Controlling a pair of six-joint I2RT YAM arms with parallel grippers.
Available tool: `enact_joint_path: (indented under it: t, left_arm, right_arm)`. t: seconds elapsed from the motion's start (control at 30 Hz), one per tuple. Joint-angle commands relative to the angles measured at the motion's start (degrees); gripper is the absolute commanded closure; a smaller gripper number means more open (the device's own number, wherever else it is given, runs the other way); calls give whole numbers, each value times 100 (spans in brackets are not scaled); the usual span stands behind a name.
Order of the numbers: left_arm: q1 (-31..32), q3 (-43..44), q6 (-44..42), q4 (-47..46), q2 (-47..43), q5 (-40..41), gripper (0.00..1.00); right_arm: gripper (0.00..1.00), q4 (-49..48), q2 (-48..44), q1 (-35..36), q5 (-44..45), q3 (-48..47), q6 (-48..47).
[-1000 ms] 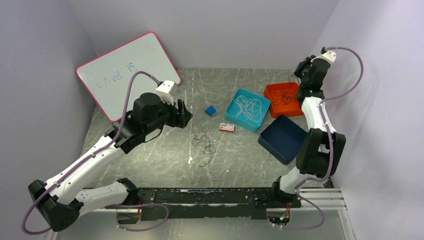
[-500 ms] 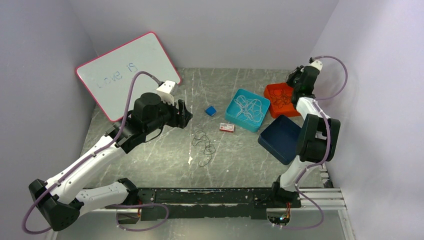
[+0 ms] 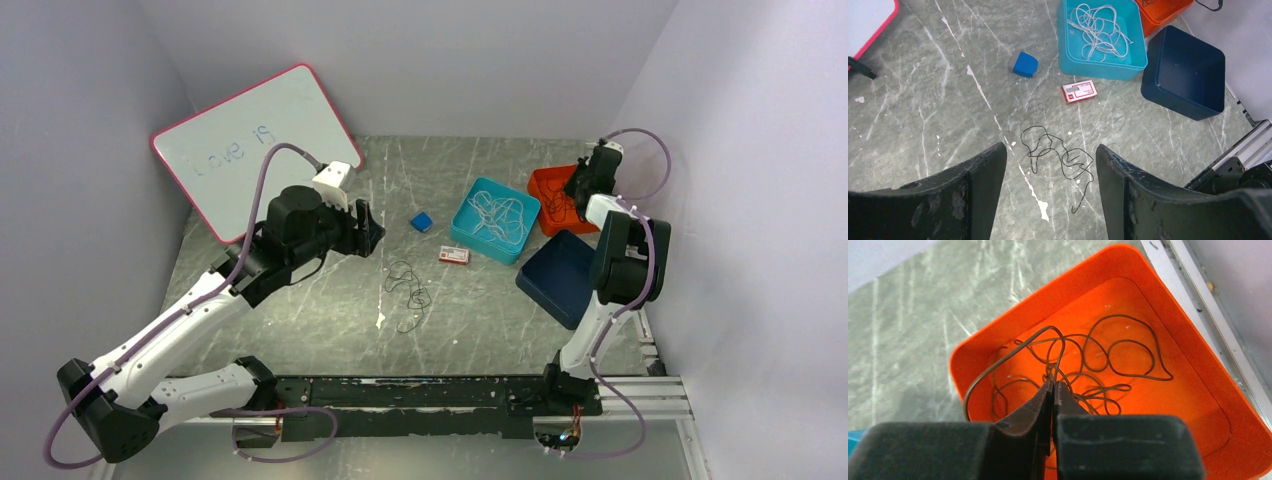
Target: Untangle the cables
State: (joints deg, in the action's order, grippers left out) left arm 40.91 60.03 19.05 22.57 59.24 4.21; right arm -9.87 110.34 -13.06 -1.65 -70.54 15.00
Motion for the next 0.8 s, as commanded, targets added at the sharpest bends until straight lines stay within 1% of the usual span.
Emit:
enact_joint_path:
  t: [0.0, 0.13, 0.3, 0.37, 0.6, 0.77]
  left_arm:
    - [-34, -70, 6, 11, -94, -56, 30]
    - [-35, -79, 11, 4, -97, -65, 30]
    - [-34, -101, 18, 22, -124, -40, 30]
    - [-30, -101, 12, 20, -132, -42, 29]
    - [-30, -138, 54, -24, -143, -104, 30]
    - [-31, -149, 72, -19, -165, -118, 30]
  right_arm:
    - [91, 416, 185, -31, 360, -293, -329]
    - [80, 555, 299, 5, 578, -373, -448]
    - [61, 654, 144, 22, 732, -444, -536]
    - [55, 714, 2, 22, 788, -476, -587]
    - [44, 811, -521, 23, 1094, -366, -735]
    - [41, 818, -860, 23, 1071, -241, -703]
